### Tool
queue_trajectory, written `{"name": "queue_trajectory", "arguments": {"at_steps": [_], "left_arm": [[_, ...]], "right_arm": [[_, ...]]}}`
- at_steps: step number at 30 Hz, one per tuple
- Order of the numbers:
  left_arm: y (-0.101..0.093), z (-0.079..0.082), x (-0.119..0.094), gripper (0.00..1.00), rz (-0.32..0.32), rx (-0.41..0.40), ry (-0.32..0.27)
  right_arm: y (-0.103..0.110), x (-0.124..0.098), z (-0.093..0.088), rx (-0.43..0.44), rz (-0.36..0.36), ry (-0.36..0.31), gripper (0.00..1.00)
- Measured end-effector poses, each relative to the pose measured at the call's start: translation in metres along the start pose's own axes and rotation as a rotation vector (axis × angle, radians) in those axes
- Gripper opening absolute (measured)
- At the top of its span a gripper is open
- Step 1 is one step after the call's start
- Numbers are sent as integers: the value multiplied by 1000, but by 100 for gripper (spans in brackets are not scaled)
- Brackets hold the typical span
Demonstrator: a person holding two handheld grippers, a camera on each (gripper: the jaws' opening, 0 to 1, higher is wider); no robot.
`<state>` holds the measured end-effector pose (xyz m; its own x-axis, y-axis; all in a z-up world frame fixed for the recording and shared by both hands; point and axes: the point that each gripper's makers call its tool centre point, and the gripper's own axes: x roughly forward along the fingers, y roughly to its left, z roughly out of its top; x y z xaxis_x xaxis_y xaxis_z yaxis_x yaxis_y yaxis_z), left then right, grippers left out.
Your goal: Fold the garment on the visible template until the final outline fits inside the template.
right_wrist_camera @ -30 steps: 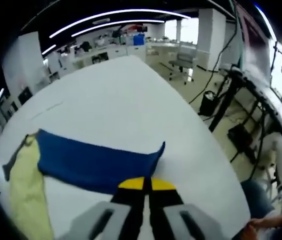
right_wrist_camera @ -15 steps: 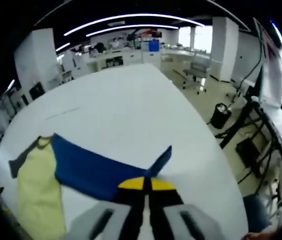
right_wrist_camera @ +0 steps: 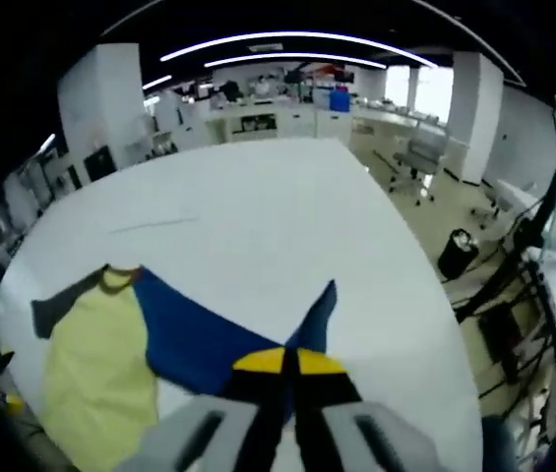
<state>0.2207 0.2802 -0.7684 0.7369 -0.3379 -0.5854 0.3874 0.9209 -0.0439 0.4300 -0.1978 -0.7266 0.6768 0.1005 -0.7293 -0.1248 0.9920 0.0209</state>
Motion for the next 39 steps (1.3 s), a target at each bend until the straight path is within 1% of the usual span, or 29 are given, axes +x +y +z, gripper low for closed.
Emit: {"name": "queue_trajectory", "arguments": {"at_steps": [1,4,8,9,12,14,16,19,21,23,33,39], "left_arm": [[1,-1,0,91,0,-1,-1],[2,-2,0,91,0,1,0],[3,-3,0,91,-1,-1,-1],[3,-3,0,92,-1,-1,-1],[2,-3,0,92,-2,-2,-2],[2,-2,0,92,-1,0,-2],[2,-1,-1,92,-2,-1,-5],[4,-2,0,92,2,-1,-8],[3,-2,-1,92,5,0,-8],[3,-2,-1,93,7,-3,-8],[5,-5,0,92,13,-21,-12],[4,-4,1,92,15,-28,-15]], "right_arm": [[0,4,7,-9,9,-3,0],[13,-1,12,-22,25,-10,0],[28,-1,25,-48,51,-21,0],[34,-1,27,-55,58,-24,0],[43,0,33,-66,74,-32,0],[52,1,36,-72,90,-32,0],[56,3,37,-77,97,-33,0],[73,3,40,-98,122,-32,0],[75,5,43,-107,132,-35,0],[83,4,45,-113,146,-36,0],[118,8,69,-165,199,-58,0],[142,4,77,-190,233,-74,0]]}}
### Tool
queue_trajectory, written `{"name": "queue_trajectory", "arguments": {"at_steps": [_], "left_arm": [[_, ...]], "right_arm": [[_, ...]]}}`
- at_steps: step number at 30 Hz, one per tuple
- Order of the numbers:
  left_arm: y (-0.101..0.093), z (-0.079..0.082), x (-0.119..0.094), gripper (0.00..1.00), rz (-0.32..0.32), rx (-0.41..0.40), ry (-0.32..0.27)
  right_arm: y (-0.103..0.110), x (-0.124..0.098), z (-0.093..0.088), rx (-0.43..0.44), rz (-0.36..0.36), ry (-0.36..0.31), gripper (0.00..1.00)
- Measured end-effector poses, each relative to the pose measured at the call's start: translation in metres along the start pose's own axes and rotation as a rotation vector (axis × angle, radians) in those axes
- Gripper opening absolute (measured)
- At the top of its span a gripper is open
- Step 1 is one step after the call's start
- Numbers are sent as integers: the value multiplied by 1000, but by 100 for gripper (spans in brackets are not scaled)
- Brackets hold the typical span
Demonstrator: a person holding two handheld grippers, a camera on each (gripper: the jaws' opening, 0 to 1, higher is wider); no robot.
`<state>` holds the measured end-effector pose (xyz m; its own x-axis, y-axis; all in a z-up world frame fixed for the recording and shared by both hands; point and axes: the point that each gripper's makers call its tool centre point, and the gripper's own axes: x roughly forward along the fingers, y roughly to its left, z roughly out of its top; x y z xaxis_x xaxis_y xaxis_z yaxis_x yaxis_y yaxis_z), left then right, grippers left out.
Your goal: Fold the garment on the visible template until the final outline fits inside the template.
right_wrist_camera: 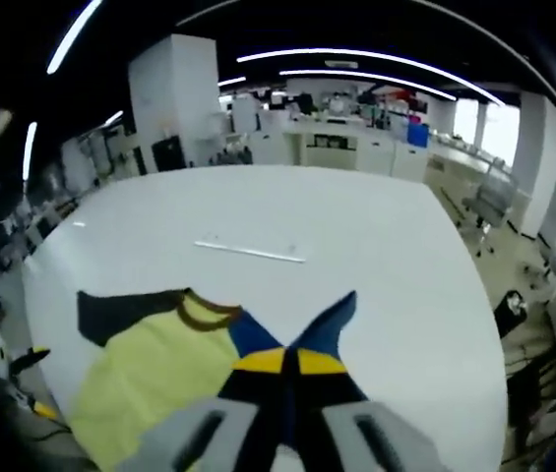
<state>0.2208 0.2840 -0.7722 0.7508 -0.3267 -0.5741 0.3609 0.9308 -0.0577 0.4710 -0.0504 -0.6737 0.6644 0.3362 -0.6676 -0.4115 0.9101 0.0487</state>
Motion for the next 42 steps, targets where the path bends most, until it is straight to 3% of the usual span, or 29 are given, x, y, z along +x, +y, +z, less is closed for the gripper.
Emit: {"name": "queue_trajectory", "arguments": {"at_steps": [14,29,36,42], "left_arm": [[6,0,-1,92,11,-7,-10],[11,-2,-4,92,28,-12,-4],[6,1,-6,93,27,-19,-8],[14,-5,-7,93,36,-19,-1]], "right_arm": [[50,15,29,-71,87,-18,0],[126,21,53,-136,205,-59,0],[160,22,52,-147,277,-70,0],[194,29,34,-168,339,-52,0]]}}
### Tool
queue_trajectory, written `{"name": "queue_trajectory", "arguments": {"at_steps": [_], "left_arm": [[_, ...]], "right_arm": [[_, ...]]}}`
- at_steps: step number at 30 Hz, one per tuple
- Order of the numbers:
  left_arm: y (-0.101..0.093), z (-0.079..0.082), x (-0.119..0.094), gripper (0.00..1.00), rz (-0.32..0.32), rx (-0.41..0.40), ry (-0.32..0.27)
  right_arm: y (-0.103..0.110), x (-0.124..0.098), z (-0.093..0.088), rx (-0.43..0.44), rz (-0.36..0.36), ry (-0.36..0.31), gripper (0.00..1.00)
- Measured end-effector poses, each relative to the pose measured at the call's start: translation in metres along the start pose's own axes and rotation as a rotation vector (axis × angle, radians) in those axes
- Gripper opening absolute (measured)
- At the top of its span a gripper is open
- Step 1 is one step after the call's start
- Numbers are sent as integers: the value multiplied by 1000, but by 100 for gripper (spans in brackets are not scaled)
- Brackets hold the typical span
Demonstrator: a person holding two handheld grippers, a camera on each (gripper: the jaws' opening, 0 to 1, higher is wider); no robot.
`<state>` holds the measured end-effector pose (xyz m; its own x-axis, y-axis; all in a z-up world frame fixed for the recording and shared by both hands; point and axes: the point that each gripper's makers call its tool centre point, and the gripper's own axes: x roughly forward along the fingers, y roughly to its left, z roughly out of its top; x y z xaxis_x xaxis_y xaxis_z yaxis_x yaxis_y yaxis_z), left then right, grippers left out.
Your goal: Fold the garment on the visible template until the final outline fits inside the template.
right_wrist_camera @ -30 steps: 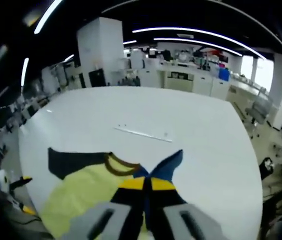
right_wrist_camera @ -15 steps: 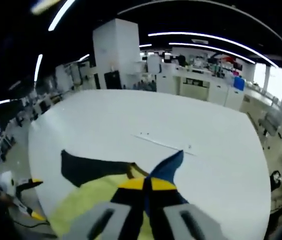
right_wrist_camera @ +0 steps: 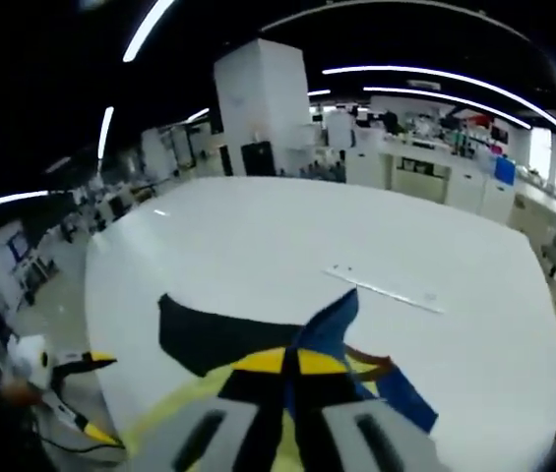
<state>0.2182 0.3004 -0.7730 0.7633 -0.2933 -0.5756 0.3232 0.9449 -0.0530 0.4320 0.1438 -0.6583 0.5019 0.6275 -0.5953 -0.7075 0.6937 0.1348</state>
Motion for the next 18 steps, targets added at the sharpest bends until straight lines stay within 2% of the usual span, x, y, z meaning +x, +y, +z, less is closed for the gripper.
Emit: {"name": "queue_trajectory", "arguments": {"at_steps": [9,13,18], "left_arm": [[5,-5,-2,93,16,-7,8],[3,-5,-3,93,21,-9,12],[6,-8,-3,93,31,-12,16]], "right_arm": [[35,19,-14,-25,90,31,0],[45,27,-22,-42,102,45,0],[61,37,-38,-104,113,74,0]]}}
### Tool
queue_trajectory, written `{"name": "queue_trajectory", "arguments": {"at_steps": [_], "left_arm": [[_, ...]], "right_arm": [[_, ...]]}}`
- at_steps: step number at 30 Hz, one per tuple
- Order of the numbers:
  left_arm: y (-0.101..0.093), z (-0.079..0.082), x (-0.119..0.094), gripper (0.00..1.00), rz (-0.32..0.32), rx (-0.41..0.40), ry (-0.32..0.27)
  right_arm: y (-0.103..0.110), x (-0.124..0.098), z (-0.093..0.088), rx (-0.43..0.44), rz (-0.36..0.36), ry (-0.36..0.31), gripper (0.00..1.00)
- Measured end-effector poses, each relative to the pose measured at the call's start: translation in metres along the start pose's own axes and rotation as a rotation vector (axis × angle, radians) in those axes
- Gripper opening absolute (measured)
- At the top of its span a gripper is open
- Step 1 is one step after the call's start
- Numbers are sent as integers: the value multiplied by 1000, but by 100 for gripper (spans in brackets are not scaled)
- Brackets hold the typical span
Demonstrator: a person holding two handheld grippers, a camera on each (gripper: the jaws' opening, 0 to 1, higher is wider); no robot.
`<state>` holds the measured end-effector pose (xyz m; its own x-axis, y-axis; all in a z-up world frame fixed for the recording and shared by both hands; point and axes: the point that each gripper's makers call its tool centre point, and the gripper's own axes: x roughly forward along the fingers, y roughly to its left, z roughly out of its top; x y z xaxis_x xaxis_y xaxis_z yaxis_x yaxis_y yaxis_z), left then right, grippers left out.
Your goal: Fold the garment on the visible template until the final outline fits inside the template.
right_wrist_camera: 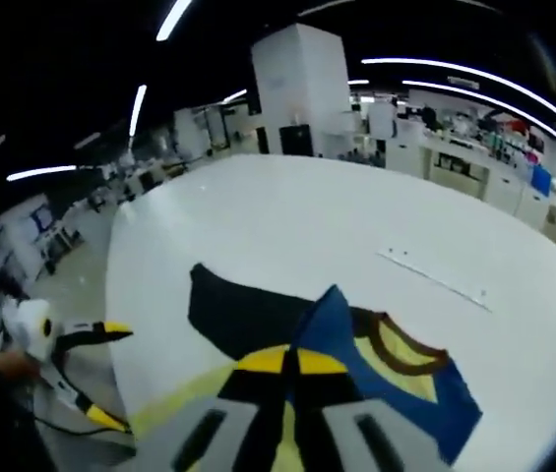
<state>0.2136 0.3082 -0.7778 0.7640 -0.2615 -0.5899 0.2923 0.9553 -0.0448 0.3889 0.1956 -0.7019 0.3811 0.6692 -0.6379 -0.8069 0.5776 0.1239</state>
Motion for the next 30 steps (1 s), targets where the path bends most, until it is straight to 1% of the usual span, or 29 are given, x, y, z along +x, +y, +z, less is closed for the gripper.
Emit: {"name": "queue_trajectory", "arguments": {"at_steps": [3,8,11,17,23,26,28,30], "left_arm": [[2,-3,0,93,6,4,7],[2,-3,0,93,10,-2,7],[2,-1,-1,93,11,-15,-12],[7,-5,-3,93,24,-13,-5],[8,-7,-5,93,36,-20,1],[10,-10,-5,93,37,-23,3],[9,-10,-5,93,37,-23,5],[7,-10,-5,93,38,-22,6]], "right_arm": [[8,10,-9,-49,10,28,0],[17,24,-22,-81,1,52,0],[23,36,-28,-93,-6,56,0],[30,53,-39,-106,-14,72,0],[35,67,-60,-97,-26,95,0],[39,70,-65,-91,-36,92,0],[40,78,-69,-100,-44,89,0],[45,78,-75,-100,-43,90,0]]}}
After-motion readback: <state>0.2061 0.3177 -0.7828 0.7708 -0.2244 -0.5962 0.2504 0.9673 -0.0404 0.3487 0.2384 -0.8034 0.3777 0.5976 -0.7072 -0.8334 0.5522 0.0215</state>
